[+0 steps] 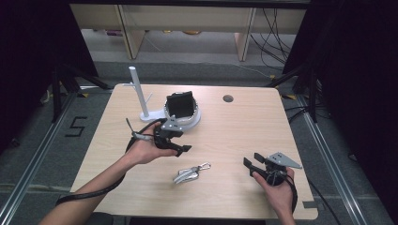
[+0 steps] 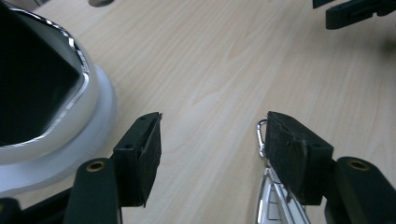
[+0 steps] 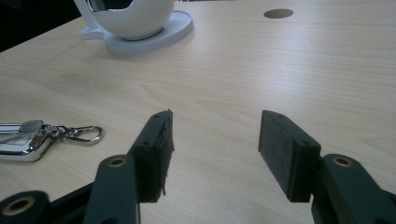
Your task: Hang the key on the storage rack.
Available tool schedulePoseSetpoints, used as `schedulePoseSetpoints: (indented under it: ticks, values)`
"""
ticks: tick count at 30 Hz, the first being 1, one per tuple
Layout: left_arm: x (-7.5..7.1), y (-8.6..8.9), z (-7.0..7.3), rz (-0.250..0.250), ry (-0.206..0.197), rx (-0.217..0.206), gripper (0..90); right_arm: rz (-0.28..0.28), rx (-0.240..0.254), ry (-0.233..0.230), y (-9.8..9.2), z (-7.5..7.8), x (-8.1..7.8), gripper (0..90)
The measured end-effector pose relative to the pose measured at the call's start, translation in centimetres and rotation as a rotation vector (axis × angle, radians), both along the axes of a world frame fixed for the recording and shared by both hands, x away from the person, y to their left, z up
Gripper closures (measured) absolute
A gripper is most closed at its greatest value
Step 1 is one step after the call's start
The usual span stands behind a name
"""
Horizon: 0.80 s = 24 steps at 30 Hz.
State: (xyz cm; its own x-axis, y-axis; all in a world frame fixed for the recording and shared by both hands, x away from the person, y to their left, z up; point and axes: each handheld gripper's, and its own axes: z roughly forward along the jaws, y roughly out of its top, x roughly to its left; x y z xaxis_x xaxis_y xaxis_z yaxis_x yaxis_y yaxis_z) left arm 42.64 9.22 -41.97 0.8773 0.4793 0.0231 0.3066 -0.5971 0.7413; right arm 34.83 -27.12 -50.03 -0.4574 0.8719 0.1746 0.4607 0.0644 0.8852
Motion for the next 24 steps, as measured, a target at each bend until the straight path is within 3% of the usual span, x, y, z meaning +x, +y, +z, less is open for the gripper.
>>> schedulePoseSetpoints:
  ticks: [4, 5, 8, 9, 10, 11, 12, 14, 16, 19, 20, 21, 24]
  values:
    - [-0.3, -1.0, -0.7, -0.021, 0.045, 0.01, 42.0, 0.004, 0.018, 0.023, 0.1, 0.1, 0.1, 49.2]
    - [-0.3, -1.4, -0.8, -0.088, 0.042, 0.077, 44.9, 0.007, 0.026, 0.029, 0.1, 0.1, 0.1, 50.1]
    - [-0.4, -2.2, -1.1, -0.1, 0.059, 0.091, 48.9, -0.018, 0.044, 0.071, 0.5, 0.3, -0.2, 51.8]
    - [-0.4, -2.6, -1.2, -0.101, 0.072, 0.091, 48.9, -0.018, 0.044, 0.071, 0.5, 0.3, -0.2, 51.8]
    - [-0.6, -3.4, -1.4, -0.089, 0.118, 0.11, 50.6, 0.006, 0.013, 0.05, 0.3, 0.3, 0.0, 52.0]
    - [-0.7, -3.9, -1.6, -0.079, 0.134, 0.119, 51.3, 0.0, 0.03, 0.067, 0.5, 0.4, -0.1, 51.9]
    - [-0.6, -4.3, -1.7, -0.083, 0.152, 0.14, 51.9, 0.011, -0.003, 0.042, 0.3, 0.3, 0.1, 52.0]
    - [-0.6, -4.8, -1.9, -0.079, 0.172, 0.136, 51.9, 0.012, -0.005, 0.043, 0.3, 0.3, 0.1, 52.0]
    - [-0.5, -5.7, -2.3, -0.067, 0.212, 0.145, 52.0, -0.006, 0.016, 0.089, 0.6, 0.5, -0.3, 52.0]
    - [-0.5, -6.8, -2.9, -0.066, 0.232, 0.177, 52.0, -0.006, 0.021, 0.096, 0.6, 0.6, -0.3, 52.0]
    - [-0.5, -7.1, -3.1, -0.061, 0.245, 0.191, 51.8, 0.013, -0.011, 0.049, 0.2, 0.5, -0.1, 52.0]
    - [-0.2, -7.2, -3.1, -0.09, 0.241, 0.233, 51.7, 0.003, 0.009, 0.07, 0.4, 0.5, -0.2, 52.0]
    - [0.1, -7.5, -4.0, -0.075, 0.261, 0.276, 51.2, 0.013, -0.007, 0.053, 0.2, 0.4, -0.1, 51.9]
